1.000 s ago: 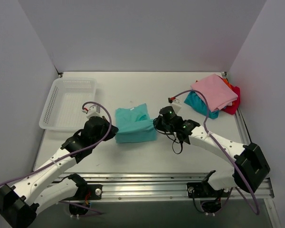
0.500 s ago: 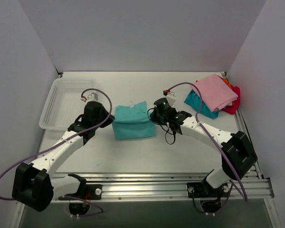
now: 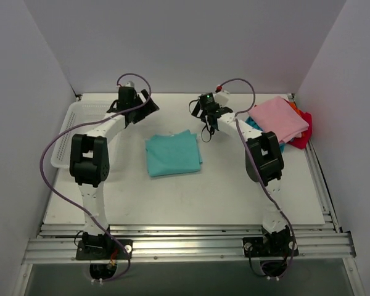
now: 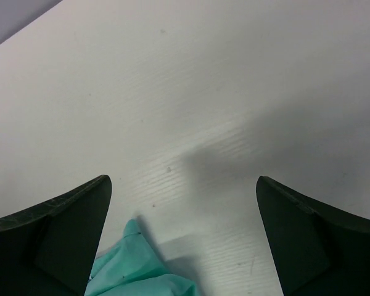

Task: Fold and stack the t-shirts
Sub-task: Fold the tshirt

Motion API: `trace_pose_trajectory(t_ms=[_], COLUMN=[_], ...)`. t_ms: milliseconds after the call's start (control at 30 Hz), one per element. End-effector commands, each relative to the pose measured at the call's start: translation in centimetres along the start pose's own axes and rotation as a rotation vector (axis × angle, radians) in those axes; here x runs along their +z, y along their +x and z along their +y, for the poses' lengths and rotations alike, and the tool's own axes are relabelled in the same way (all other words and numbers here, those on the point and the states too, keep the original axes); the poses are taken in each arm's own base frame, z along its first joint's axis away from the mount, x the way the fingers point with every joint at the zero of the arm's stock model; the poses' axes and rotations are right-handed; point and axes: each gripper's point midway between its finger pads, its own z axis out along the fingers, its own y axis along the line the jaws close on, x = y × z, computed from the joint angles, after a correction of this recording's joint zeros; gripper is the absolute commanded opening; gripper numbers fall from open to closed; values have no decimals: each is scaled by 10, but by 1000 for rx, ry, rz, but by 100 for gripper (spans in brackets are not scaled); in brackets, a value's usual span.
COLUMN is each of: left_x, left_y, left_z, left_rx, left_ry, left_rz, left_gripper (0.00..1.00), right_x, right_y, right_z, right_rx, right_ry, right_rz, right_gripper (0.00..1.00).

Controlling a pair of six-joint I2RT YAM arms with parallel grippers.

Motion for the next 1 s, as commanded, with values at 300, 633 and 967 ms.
trace_pose_trajectory(t_ms=[300, 633, 967], left_x=[-81, -85, -75], left_y=[-56, -47, -36], left_z=[-52, -58, -50], left_rx=[100, 89, 96], left_ry=[206, 278, 275], left_rz=[-140, -161, -137], left_gripper=[94, 96, 99], right_x=[-120, -152, -114], right_y=[3, 83, 142], right_z=[-62, -49, -21], right_rx=[69, 176, 291], right_ry=[-88, -539, -760], right_rz=[-60, 83, 252], right_gripper=[100, 100, 100])
